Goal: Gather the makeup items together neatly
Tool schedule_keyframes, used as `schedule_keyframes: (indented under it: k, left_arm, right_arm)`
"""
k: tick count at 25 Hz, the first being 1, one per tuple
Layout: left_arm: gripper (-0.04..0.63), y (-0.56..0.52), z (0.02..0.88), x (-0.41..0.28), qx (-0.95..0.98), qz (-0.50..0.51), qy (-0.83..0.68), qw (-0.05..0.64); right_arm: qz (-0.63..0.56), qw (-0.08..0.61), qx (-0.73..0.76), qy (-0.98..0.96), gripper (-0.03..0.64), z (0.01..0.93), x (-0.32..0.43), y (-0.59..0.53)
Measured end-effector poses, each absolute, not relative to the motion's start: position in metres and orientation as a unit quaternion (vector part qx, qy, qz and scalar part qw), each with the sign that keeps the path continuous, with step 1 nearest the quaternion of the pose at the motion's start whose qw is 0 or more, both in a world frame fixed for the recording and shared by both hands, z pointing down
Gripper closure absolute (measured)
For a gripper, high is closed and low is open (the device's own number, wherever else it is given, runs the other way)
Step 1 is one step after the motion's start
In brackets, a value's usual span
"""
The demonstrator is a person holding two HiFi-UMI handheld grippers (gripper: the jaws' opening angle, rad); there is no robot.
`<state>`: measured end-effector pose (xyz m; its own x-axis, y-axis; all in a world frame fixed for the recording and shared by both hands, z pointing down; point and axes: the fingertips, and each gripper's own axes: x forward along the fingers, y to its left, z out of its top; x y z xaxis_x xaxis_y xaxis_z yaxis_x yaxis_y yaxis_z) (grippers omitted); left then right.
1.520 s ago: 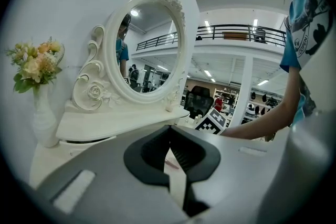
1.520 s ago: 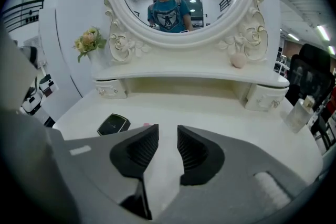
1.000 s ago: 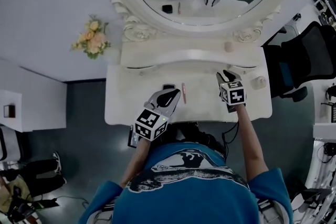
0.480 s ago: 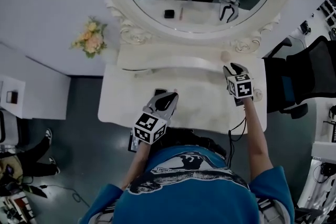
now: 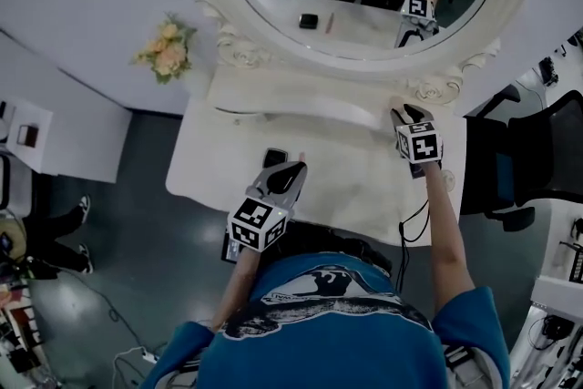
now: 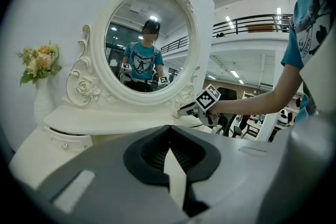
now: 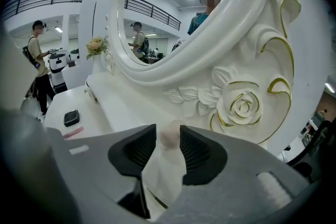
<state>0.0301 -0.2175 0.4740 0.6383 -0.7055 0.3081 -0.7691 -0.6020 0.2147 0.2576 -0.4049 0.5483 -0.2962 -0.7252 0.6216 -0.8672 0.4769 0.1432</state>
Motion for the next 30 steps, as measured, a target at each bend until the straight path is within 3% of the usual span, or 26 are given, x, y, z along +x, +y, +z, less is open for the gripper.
schedule_keyframes:
  k: [6,14,30]
  left_arm:
    - [0.583,-0.212,0.478,0.033,0.881,0.101,-0.429,0.172]
    - [0.583,-0.206,0.484,0.033,0.872,0.108,-0.442,0.182]
    - [0.583,-0.199,0.479,0.015,0.879,0.117,-0.426,0.177]
  right_arm:
    - [0.112,0.342,0.496,-0.79,0.488,0.566,0.266,-0.409]
    - [0.124,0.306,0.499,-0.801,0.526,0.569,0.268,-0.409]
    - [0.136,0.277,0.481,-0.82,0.534,0.547,0.235,-0.366]
